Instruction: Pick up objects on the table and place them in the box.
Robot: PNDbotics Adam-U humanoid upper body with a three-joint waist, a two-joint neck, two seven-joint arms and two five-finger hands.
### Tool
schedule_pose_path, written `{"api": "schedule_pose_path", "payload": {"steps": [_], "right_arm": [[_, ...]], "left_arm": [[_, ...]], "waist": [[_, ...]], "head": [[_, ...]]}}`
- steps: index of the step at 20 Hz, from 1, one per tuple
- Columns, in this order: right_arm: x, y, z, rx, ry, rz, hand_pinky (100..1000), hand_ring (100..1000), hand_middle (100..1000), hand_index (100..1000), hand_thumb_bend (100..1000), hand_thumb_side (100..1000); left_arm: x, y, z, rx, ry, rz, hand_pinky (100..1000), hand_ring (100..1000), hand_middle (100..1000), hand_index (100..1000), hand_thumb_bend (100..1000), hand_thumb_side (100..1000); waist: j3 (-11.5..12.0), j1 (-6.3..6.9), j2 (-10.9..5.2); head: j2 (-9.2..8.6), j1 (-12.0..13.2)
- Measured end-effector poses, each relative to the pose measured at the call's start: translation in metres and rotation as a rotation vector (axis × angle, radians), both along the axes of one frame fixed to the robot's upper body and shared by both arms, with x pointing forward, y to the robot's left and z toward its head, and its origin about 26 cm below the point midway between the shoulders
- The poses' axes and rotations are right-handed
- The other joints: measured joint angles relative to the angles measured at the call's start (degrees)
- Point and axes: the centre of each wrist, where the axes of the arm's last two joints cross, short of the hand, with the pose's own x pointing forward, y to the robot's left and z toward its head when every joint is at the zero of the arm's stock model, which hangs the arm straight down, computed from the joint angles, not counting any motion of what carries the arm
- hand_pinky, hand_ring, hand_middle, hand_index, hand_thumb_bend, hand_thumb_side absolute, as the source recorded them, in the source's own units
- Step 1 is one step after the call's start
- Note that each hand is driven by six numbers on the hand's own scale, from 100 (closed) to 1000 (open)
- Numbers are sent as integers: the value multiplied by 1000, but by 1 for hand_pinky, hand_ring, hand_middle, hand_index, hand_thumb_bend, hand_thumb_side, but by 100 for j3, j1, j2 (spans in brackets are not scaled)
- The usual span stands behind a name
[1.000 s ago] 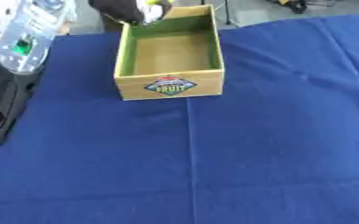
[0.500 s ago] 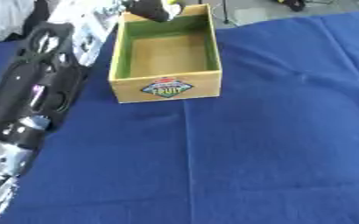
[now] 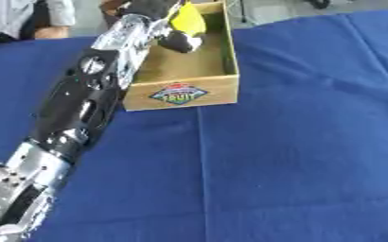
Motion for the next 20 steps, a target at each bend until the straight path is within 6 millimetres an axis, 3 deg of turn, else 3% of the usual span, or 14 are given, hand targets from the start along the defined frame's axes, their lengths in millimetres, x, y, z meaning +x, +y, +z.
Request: {"api": "schedule_pose_path", "payload": {"steps": [5,6,9,13,15,17,20], "right_arm": [[0,0,0,1,-2,1,668,698,525,725,100,891],[0,0,0,1,-3,1,668,698,525,725,100,891],[0,0,0,1,-3,1,668,698,525,725,100,891],[0,0,0,1,-3,1,668,698,525,725,100,891],[0,0,0,2,-3,0,667,698,525,725,100,891],[0,0,0,3,-3,-1,667,698,524,724,100,890],[0,-1,-1,4,1,-3,667,698,524,724,100,888]], "left_arm": [[5,1,-11,12,43,4,125,413,378,556,100,441],[5,2,-12,13,49,6,212,469,427,616,100,478],[7,3,-16,21,74,9,255,508,490,734,106,570],[7,2,-19,29,97,16,411,654,650,902,302,735],[7,3,-21,33,106,31,518,760,760,971,451,823],[7,3,-20,35,110,48,563,796,793,978,451,799],[7,4,-20,37,108,74,539,785,779,952,483,818]], "waist": [[-25,2,22],[-34,2,24],[-42,2,24],[-44,1,24],[-44,0,24],[-44,-2,24],[-32,-6,23]], "head": [[-7,21],[-8,25],[-8,32],[-8,37],[-8,38],[-7,37],[-2,35]]}}
